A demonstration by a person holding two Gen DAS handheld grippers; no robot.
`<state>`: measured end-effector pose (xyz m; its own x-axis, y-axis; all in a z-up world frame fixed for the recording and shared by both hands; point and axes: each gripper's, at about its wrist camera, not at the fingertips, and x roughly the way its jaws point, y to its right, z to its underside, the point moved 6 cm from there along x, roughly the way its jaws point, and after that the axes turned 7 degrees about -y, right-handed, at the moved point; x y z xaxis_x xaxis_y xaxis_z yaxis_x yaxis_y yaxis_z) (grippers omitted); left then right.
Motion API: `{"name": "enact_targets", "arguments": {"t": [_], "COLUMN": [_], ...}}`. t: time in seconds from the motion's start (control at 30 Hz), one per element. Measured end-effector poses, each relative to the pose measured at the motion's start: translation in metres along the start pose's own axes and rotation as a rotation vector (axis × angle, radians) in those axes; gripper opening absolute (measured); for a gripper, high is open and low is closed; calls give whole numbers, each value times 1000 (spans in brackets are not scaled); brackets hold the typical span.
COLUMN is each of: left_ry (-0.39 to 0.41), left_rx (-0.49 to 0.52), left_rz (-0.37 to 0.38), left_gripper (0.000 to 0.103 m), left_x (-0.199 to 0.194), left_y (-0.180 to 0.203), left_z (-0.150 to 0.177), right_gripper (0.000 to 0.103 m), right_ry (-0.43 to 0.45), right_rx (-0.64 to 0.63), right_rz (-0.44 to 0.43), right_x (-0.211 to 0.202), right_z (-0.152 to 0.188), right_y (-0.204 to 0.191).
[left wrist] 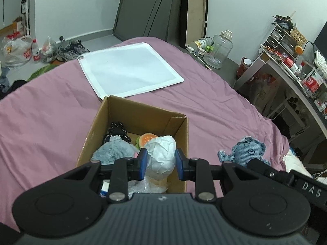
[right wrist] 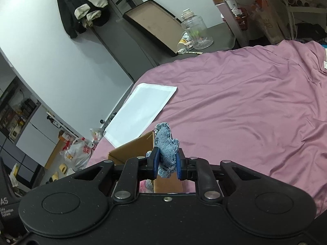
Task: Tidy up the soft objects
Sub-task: 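Carry the tissue ball and octopus plush over the box with both grippers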
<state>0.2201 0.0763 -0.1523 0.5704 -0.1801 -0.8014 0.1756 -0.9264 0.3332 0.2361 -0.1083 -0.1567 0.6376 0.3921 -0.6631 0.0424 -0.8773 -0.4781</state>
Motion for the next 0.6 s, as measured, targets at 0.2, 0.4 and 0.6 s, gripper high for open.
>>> {"name": "enact_targets", "arguments": {"t": [0.2,0.4,0.6], "left_ry": [-22,-26,-4], "left_rx": [-38,-78,-140], "left_rz": [111,163,137], "left_gripper": [28,41,51], "left_x": [16,25,26], "left_y": [-3,-12,-35], "left_z": [0,-2,-7], "right_gripper": [17,17,17], "right_ry": [-4,-13,-38], "right_rx": [-29,-51,-82], "right_rz": [28,50,56], "right_x": [6,18,34], "right_z": [1,3,9], "right_y": [-9,-20,-35]}}
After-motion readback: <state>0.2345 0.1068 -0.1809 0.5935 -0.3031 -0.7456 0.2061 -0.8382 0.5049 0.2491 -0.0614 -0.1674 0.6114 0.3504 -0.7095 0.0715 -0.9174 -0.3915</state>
